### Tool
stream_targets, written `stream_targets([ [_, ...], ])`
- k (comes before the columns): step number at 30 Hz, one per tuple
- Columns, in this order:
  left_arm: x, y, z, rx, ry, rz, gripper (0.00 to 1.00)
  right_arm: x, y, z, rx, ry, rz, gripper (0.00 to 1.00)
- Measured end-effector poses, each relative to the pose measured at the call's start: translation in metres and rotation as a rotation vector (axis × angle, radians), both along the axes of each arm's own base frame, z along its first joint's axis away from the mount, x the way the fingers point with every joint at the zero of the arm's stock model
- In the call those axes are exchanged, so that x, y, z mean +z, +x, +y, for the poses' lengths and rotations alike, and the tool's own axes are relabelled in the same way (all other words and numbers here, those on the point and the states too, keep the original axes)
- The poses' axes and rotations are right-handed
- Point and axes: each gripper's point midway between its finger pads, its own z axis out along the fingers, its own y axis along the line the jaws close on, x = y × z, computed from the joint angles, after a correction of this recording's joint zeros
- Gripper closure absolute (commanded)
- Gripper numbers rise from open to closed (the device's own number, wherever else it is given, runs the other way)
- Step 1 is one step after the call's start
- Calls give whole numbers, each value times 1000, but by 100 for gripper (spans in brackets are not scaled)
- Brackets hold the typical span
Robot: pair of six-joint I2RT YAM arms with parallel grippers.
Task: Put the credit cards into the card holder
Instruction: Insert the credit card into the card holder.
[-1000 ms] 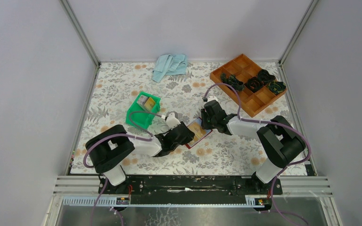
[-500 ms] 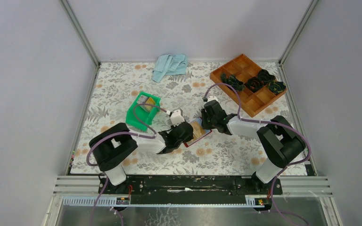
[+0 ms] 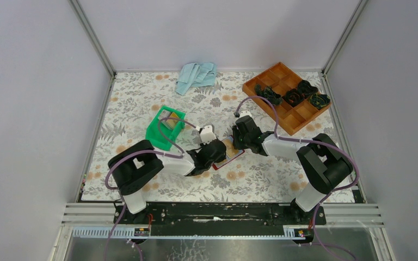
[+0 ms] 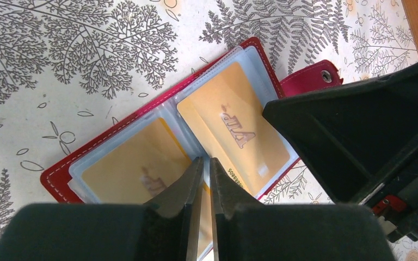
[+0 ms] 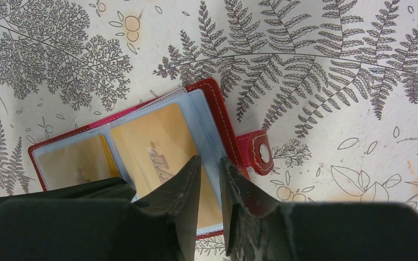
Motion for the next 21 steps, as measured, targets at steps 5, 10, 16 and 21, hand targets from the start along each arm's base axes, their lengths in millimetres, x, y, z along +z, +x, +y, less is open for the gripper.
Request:
stream_targets([
  [5,-1,3,-2,0,9,-5,84,0,0,0,0,0,0,73],
  [10,-1,6,-5,1,19,-10,83,0,0,0,0,0,0,73],
  [16,-2,7,-5,1,40,-15,82,0,0,0,0,0,-1,73],
  [21,-1,9,-4,0,63,-20,80,0,-1,0,-1,0,-1,69],
])
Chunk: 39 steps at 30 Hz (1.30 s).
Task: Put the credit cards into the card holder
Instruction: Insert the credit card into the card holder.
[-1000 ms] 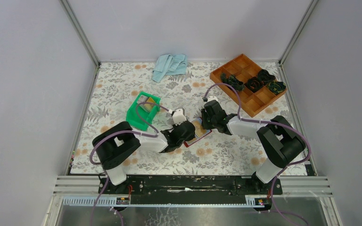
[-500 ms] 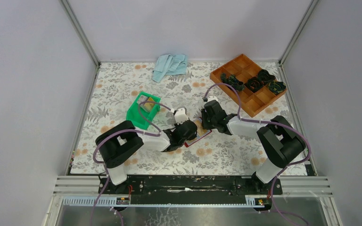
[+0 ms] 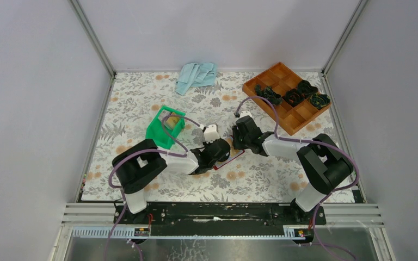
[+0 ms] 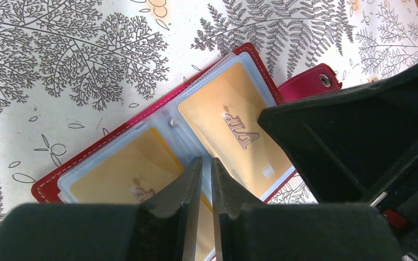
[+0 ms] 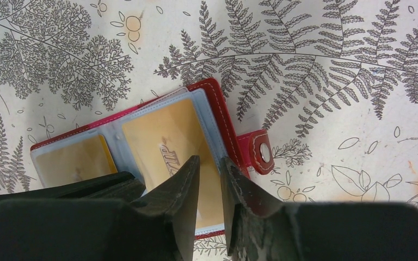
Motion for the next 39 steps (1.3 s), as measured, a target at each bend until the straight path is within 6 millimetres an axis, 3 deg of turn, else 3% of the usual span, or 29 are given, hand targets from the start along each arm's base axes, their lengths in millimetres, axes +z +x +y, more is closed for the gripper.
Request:
stream_targets([
  [2,1,0,1,-3,6,-2,78,0,-1,0,0,1,0,58],
  [4,2,0,2,-3,11,-5,76,1,-1,2,5,11,2,54],
  [13,35,-4,15,9,-26,-51,72,1,-10,-5,7,-13,19,54],
  [17,39,-9,22,18,-25,-58,72,0,-11,-5,6,-14,19,54],
  [24,18,-33,42,23,21,0,72,0,-11,-5,8,-9,16,55],
  [30,4,-55,57,27,48,45,72,0,-12,-5,11,-3,16,63],
  [39,-3,-58,56,41,50,60,73,0,-12,-6,9,4,17,68],
])
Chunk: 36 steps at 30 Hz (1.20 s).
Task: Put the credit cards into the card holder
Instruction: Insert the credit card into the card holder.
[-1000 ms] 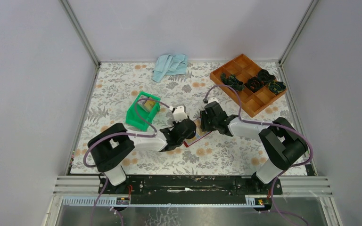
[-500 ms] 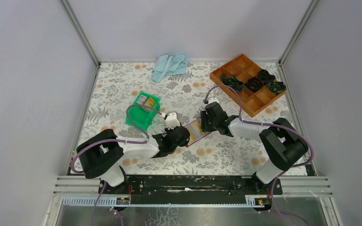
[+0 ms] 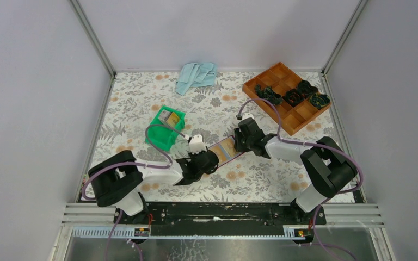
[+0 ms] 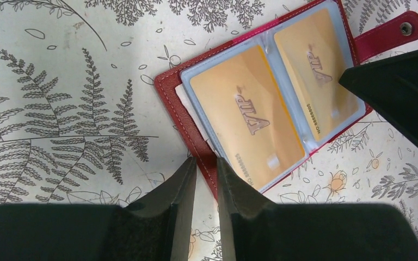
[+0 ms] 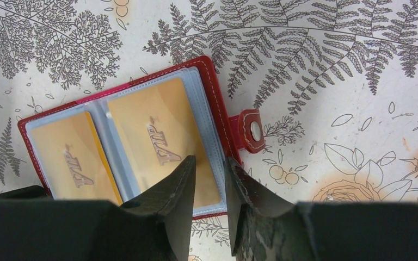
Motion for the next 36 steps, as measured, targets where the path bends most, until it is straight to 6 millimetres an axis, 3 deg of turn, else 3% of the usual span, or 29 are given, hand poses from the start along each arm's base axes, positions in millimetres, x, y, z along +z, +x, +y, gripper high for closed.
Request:
stream_targets([
  [20,-2,14,-16,14,18,-20,73,0,-3,1,8,52,-25,69],
  [36,-2,14,-16,9,23,-22,73,2,-16,6,30,95,10,70],
])
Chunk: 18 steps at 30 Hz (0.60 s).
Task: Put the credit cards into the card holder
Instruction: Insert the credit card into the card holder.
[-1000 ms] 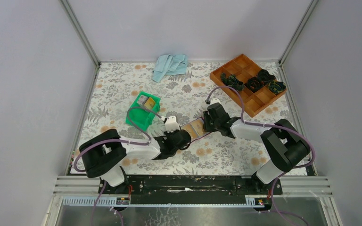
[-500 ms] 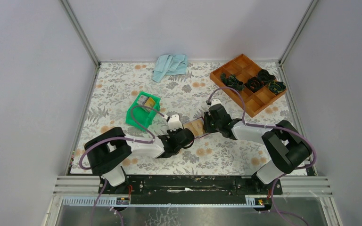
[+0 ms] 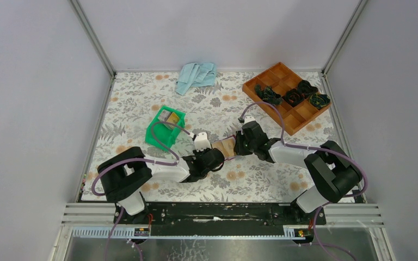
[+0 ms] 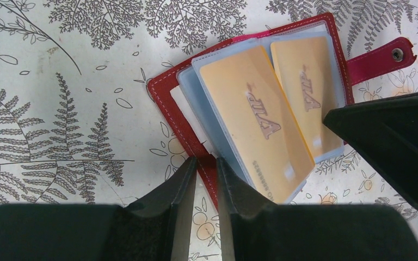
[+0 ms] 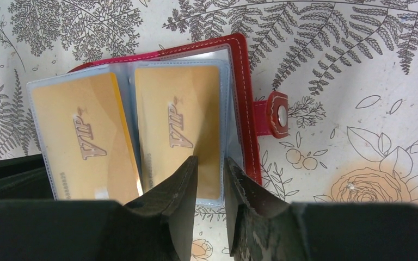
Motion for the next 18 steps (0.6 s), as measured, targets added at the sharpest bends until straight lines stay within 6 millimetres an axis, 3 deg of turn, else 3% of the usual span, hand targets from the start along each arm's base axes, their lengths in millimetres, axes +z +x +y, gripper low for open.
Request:
stream_targets([
  [18,0,-3,4,0,-11,-5,73,16,-16,6,29,55,19,70],
])
